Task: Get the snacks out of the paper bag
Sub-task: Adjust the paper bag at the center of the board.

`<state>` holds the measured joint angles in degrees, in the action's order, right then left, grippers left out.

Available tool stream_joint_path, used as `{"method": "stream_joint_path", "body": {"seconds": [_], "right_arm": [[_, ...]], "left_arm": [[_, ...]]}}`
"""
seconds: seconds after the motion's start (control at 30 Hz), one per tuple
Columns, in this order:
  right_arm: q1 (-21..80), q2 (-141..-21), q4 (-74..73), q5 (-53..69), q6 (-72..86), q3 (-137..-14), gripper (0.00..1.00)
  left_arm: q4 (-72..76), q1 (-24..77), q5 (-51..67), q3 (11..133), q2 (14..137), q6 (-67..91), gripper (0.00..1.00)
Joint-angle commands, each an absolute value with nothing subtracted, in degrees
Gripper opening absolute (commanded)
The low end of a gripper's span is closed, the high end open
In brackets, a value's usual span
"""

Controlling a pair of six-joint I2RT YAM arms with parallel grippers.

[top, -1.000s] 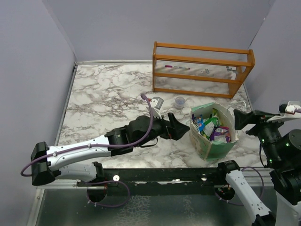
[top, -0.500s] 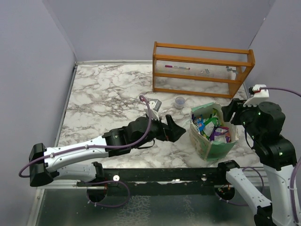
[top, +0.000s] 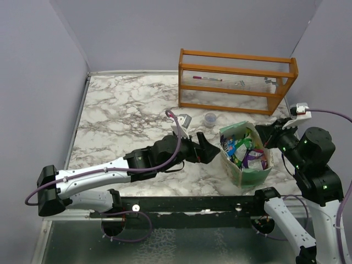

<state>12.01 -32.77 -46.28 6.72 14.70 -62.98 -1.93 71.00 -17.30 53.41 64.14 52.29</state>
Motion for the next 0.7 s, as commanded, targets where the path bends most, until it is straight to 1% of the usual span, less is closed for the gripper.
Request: {"method": "stream_joint_path", "body": {"seconds": [0.0, 0.07, 0.17, 0.27, 0.3, 0.4, 0.5, 0.67], "right_arm": [[12.2, -31.3, -38.0, 11.5, 16.6, -62.8, 0.01], [12.2, -31.1, -36.9, 14.1, 16.9, -62.8, 0.01], [12.2, -31.0, -36.6, 16.8, 17.1, -63.2, 0.01], [12.9, -30.7, -36.9, 17.4, 17.4, -63.6, 0.01], [13.1, -30.3, -36.9, 17.4, 17.7, -63.3, 0.01], [13.9, -29.3, -35.9, 19.5, 18.2, -61.7, 0.01], [14.6, -28.3, -34.1, 22.1, 18.0, -60.2, 0.01], [15.9, -27.7, -33.5, 24.7, 15.4, -60.0, 0.01]], "left_arm": [[-1.1, 71.3, -14.6, 57.7, 67.7, 51.7, 0.99], [-1.0, 71.3, -14.4, 59.0, 69.3, 51.4, 0.98], [-2.6, 71.3, -14.9, 61.0, 71.5, 51.3, 0.86], [-4.4, 71.3, -14.8, 61.3, 72.6, 52.3, 0.71], [-4.8, 71.3, -14.7, 60.9, 72.4, 52.8, 0.68], [-5.9, 71.3, -15.0, 58.2, 70.7, 55.2, 0.65], [-7.1, 71.3, -15.5, 56.3, 68.8, 57.1, 0.65], [-14.1, 71.3, -15.2, 59.2, 67.2, 55.6, 0.66]]}}
